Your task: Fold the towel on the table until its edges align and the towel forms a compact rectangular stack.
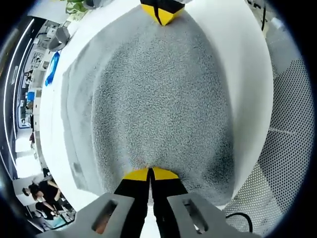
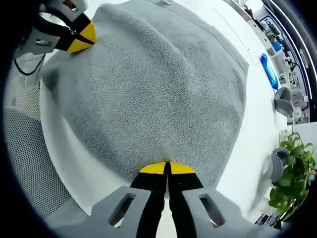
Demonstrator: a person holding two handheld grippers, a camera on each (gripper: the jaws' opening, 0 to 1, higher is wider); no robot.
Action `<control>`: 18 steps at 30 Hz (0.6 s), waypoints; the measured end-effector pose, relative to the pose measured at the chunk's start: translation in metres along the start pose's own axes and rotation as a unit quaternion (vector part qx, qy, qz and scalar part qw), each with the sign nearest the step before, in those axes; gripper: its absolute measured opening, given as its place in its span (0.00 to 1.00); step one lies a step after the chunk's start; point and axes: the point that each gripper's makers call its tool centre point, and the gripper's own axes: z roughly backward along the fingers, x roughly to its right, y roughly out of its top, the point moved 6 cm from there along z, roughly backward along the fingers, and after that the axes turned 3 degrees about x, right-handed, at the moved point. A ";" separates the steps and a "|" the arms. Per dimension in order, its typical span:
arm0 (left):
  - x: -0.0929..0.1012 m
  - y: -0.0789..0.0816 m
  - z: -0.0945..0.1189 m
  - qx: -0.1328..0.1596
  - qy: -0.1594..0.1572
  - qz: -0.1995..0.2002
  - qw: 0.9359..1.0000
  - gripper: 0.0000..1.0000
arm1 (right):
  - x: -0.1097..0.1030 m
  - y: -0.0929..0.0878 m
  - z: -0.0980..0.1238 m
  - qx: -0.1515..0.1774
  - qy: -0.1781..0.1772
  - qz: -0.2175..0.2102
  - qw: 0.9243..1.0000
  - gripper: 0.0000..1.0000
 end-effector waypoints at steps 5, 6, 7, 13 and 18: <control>-0.004 -0.003 -0.001 0.001 -0.001 0.008 1.000 0.01 | -0.002 0.001 0.000 0.004 0.008 -0.003 1.000 0.00; -0.004 -0.003 -0.001 0.001 0.000 0.006 1.000 0.01 | -0.003 0.001 0.001 0.005 0.011 -0.004 1.000 0.00; -0.005 -0.004 -0.002 -0.001 0.001 -0.001 1.000 0.01 | -0.004 0.001 0.001 0.006 0.013 -0.006 1.000 0.00; -0.012 -0.006 -0.004 -0.007 -0.002 0.004 1.000 0.01 | -0.008 0.002 0.002 0.011 0.014 -0.006 1.000 0.00; -0.015 -0.008 -0.007 -0.006 0.000 -0.008 1.000 0.01 | -0.011 0.003 0.002 0.013 0.016 -0.006 1.000 0.00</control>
